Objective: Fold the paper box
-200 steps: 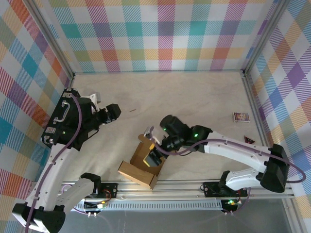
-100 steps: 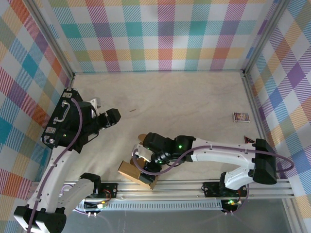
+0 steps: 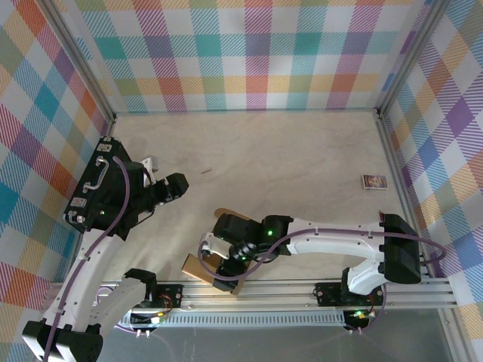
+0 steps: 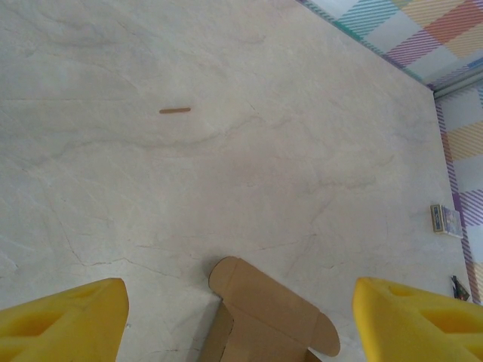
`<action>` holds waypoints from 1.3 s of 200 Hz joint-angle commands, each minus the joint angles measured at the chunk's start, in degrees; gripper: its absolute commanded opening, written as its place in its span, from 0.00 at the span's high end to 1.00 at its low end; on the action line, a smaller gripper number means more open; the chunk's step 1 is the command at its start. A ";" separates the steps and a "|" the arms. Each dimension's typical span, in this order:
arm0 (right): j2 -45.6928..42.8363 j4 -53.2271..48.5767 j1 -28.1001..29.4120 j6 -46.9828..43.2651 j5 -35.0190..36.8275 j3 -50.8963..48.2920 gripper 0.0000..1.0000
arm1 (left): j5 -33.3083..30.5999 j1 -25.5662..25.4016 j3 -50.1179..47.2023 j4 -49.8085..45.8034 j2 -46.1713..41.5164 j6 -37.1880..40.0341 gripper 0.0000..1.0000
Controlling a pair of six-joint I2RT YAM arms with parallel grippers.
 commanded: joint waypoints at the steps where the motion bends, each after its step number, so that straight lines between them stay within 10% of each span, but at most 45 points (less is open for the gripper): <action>1: 1.35 -1.46 0.94 -2.19 -0.41 1.68 0.15 | 0.72 0.96 -0.61 -0.39 0.07 -0.50 0.22; 187: 8.11 -6.69 0.95 -2.79 -2.90 7.17 0.31 | 3.02 0.96 -0.31 0.28 1.83 0.99 0.22; 260: 10.65 -10.85 0.52 -13.97 17.49 8.47 0.48 | 3.45 0.96 -1.11 1.27 1.98 0.92 0.22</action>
